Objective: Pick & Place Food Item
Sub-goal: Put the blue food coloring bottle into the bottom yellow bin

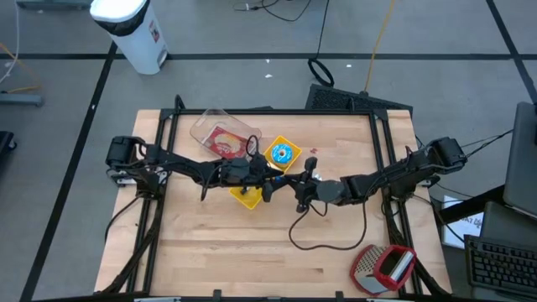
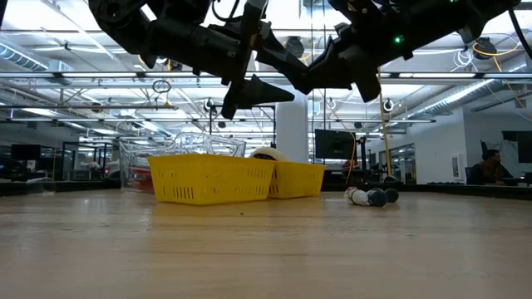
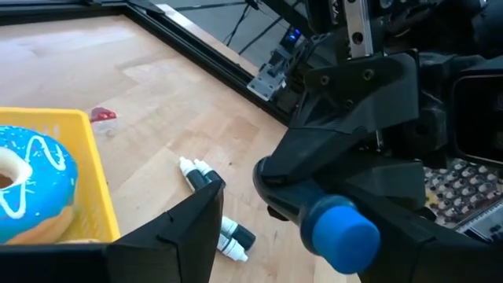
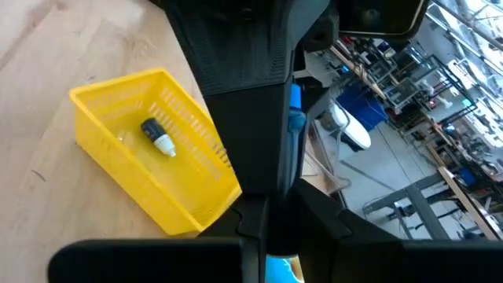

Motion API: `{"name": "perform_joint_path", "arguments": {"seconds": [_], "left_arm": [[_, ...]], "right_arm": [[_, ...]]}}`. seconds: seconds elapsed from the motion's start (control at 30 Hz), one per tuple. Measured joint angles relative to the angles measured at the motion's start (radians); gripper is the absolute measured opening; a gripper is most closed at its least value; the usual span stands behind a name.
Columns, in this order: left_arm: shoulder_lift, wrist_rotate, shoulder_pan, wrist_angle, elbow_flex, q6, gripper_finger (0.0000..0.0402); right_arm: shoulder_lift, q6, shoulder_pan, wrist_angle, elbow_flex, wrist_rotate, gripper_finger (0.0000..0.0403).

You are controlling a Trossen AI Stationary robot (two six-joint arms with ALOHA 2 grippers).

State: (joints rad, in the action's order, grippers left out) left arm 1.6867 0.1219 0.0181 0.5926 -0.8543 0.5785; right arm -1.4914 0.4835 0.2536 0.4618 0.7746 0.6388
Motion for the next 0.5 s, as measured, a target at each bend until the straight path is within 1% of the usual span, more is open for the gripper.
{"name": "perform_joint_path", "arguments": {"seconds": [0.1, 0.37, 0.5], "left_arm": [[0.000, -0.001, -0.003, 0.001, 0.000, 0.001, 0.0217], [0.000, 0.007, -0.005, 0.005, 0.000, 0.007, 0.0102], [0.000, 0.012, -0.006, 0.003, 0.000, -0.025, 0.0062]], "right_arm": [[0.000, 0.000, 0.000, 0.000, 0.000, -0.001, 0.0028], [-0.001, -0.028, 0.000, -0.006, 0.000, -0.002, 0.0032], [-0.001, -0.037, 0.000, -0.007, -0.001, 0.000, 0.0037]]}}
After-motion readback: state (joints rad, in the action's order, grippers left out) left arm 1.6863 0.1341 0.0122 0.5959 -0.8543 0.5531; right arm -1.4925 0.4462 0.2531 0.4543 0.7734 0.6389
